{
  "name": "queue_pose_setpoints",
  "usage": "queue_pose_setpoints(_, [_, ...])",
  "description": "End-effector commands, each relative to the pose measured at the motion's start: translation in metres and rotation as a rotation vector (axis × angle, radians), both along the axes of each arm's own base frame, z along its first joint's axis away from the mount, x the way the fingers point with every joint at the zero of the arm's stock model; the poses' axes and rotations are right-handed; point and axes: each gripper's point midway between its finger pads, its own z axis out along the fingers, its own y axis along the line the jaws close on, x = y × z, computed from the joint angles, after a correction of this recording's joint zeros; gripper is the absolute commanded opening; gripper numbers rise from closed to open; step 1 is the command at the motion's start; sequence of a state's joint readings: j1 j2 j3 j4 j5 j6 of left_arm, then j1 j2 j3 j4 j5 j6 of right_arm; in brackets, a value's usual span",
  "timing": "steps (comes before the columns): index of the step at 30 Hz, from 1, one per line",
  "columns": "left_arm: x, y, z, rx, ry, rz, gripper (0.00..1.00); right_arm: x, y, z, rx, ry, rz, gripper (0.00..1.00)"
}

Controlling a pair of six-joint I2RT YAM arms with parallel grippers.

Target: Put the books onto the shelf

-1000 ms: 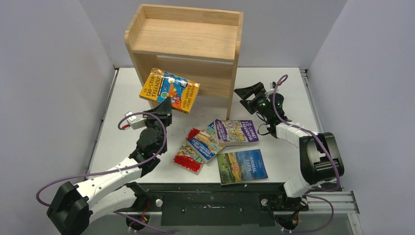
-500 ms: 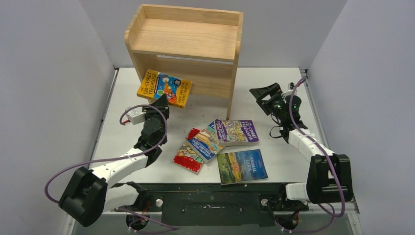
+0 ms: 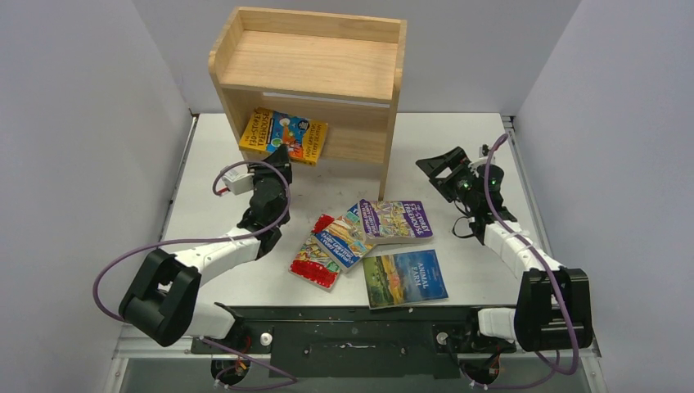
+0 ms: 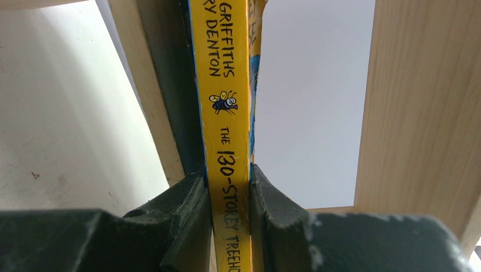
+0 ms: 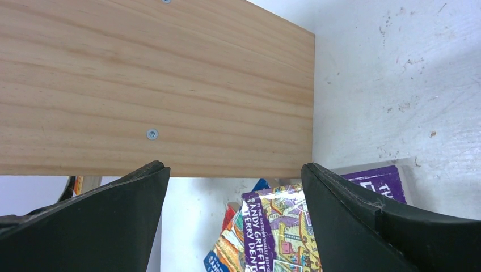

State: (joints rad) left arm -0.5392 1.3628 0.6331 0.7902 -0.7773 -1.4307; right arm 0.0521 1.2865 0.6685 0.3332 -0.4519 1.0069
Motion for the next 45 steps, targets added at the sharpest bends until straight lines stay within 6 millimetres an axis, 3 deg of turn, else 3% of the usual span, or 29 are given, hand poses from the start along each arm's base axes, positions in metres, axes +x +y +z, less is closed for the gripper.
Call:
queue_pose_setpoints(1, [0.005, 0.009, 0.049, -0.102, -0.082, 0.049, 0.00, -0.002, -0.005, 0.023, -0.051, -0.081, -0.004, 0.90])
queue_pose_setpoints(2, [0.005, 0.009, 0.047, -0.109, -0.066, 0.050, 0.08, -0.003, -0.005, 0.026, -0.058, -0.083, -0.004, 0.90])
queue_pose_setpoints(5, [0.006, 0.008, 0.040, -0.076, -0.001, 0.050, 0.48, -0.004, -0.008, 0.030, -0.076, -0.094, -0.017, 0.90])
queue_pose_setpoints(10, [0.005, 0.010, 0.035, -0.050, 0.071, 0.065, 0.87, -0.005, -0.010, 0.031, -0.093, -0.091, -0.019, 0.90])
queue_pose_setpoints(11, [0.003, 0.012, 0.035, -0.062, 0.074, 0.068, 0.99, -0.005, -0.010, 0.032, -0.092, -0.092, -0.020, 0.90])
queue_pose_setpoints(16, [-0.005, 0.017, 0.028, -0.086, 0.130, 0.076, 0.96, -0.008, -0.012, 0.038, -0.078, -0.114, -0.043, 0.90])
queue_pose_setpoints(23, [-0.018, 0.010, 0.018, -0.119, 0.190, -0.005, 0.96, -0.009, -0.010, 0.043, -0.076, -0.122, -0.040, 0.90])
queue_pose_setpoints(27, [-0.026, 0.009, 0.028, -0.073, 0.150, -0.066, 0.97, -0.012, -0.012, 0.046, -0.080, -0.133, -0.051, 0.90])
queue_pose_setpoints(31, [-0.022, 0.007, 0.034, -0.055, 0.097, -0.191, 0.96, -0.012, -0.009, 0.044, -0.081, -0.130, -0.043, 0.90])
queue_pose_setpoints(37, [-0.018, 0.000, 0.021, -0.054, 0.094, -0.363, 0.96, -0.012, -0.007, 0.042, -0.082, -0.126, -0.034, 0.90])
queue_pose_setpoints(45, [-0.024, -0.005, 0.015, -0.034, 0.076, -0.448, 0.96, -0.011, -0.005, 0.038, -0.078, -0.120, -0.022, 0.90])
